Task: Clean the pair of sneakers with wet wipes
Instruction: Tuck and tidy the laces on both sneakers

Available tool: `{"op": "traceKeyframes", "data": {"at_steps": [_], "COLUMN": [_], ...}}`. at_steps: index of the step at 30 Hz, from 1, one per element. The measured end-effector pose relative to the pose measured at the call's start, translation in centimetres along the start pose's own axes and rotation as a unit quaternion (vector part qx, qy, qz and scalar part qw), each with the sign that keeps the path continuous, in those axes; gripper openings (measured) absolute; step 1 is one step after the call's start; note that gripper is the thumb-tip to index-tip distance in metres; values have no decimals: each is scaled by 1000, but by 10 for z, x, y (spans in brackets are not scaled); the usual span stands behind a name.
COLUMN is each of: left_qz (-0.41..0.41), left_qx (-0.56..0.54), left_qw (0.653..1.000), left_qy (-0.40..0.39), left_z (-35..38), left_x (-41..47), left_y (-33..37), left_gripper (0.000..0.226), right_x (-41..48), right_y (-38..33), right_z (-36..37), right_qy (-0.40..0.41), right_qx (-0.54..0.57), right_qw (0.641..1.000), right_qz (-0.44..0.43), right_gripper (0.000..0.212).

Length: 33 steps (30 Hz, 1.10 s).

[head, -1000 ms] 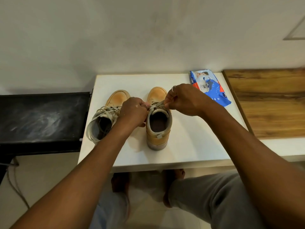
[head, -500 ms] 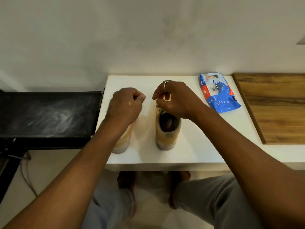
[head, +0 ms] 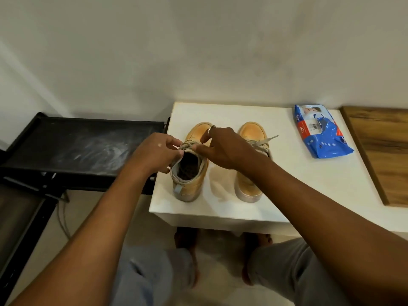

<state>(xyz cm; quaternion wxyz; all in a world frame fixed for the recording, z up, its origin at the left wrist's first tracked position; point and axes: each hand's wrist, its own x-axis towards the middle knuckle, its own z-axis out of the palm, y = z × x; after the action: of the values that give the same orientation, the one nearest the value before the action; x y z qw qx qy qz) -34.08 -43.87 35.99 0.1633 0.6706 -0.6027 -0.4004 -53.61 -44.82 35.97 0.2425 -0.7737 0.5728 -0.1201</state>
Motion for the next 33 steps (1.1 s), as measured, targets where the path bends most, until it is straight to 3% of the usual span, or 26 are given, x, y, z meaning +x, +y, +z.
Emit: {"op": "traceKeyframes", "data": {"at_steps": [4, 8, 17, 19, 21, 23, 26, 29, 33], "left_qz": [-6, -1, 57, 35, -4, -36, -90, -179, -278], "left_qx": [-6, -35, 40, 24, -95, -249, -355, -359, -327], "left_qw": [1000, 999, 997, 999, 995, 965, 917, 889, 869], "left_qy": [8, -4, -23, -9, 22, 70, 157, 219, 247], "left_z": [1, -1, 12, 12, 10, 4, -6, -13, -28], "left_x": [2, 3, 4, 5, 8, 11, 15, 23, 26], "left_y": [2, -2, 6, 6, 9, 13, 9, -11, -40], "left_gripper": [22, 17, 8, 15, 20, 24, 24, 18, 47], "right_x": [2, 3, 0, -1, -2, -3, -2, -1, -2], "right_y": [-6, 1, -2, -1, 0, 2, 4, 5, 4], "right_z": [5, -1, 0, -1, -3, -4, -5, -6, -11], "right_qy": [-84, -115, -101, -108, -114, -119, -123, -137, -148], "right_qx": [59, 149, 112, 121, 132, 141, 161, 173, 169], "right_qw": [993, 978, 985, 984, 982, 980, 976, 972, 972], "right_qz": [65, 89, 79, 78, 78, 76, 74, 77, 71], "right_gripper": [52, 56, 44, 44, 46, 47, 48, 49, 43]}}
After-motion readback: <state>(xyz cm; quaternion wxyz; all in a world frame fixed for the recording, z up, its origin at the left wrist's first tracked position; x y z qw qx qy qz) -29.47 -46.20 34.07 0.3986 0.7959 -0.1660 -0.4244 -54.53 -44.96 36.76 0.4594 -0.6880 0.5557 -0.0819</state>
